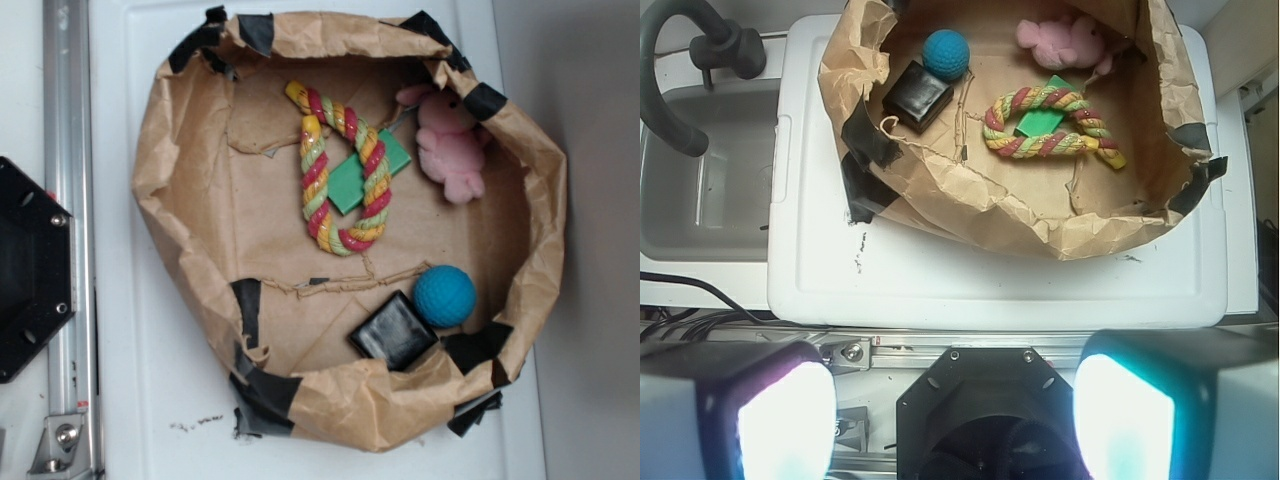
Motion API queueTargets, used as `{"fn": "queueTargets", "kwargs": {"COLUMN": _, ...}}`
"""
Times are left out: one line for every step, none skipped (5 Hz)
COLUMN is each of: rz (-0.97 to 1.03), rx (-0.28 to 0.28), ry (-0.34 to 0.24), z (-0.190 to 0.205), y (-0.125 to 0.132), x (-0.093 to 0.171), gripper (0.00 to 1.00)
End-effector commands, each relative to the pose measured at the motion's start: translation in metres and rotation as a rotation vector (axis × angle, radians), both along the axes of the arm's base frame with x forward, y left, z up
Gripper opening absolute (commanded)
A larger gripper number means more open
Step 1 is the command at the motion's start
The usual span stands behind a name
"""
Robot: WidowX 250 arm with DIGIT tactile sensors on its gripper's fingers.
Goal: Grab the black box.
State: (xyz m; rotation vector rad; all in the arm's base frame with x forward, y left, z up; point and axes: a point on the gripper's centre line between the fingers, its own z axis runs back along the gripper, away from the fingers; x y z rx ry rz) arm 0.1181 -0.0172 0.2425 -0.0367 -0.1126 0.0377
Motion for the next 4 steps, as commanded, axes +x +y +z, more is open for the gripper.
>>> {"fn": "queueTargets", "kwargs": {"rz": 0.000, "rx": 0.000, "ry": 0.000, "z": 0.000, "y": 0.000, "x": 0.000, "gripper": 1.00}}
{"fn": "queueTargets", "kwargs": {"rz": 0.158, "rx": -0.092, "ry": 0.003, "z": -0.007, "y": 0.002, "x": 0.050, "gripper": 1.00}}
{"fn": "queueTargets", "kwargs": {"rz": 0.293, "rx": -0.128, "ry": 0.024, "z": -0.021, "y": 0.005, "x": 0.092, "gripper": 1.00}}
{"fn": "queueTargets", "kwargs": {"rz": 0.526, "rx": -0.132, "ry": 0.080, "z": -0.064, "y": 0.018, "x": 0.130, "gripper": 1.00}}
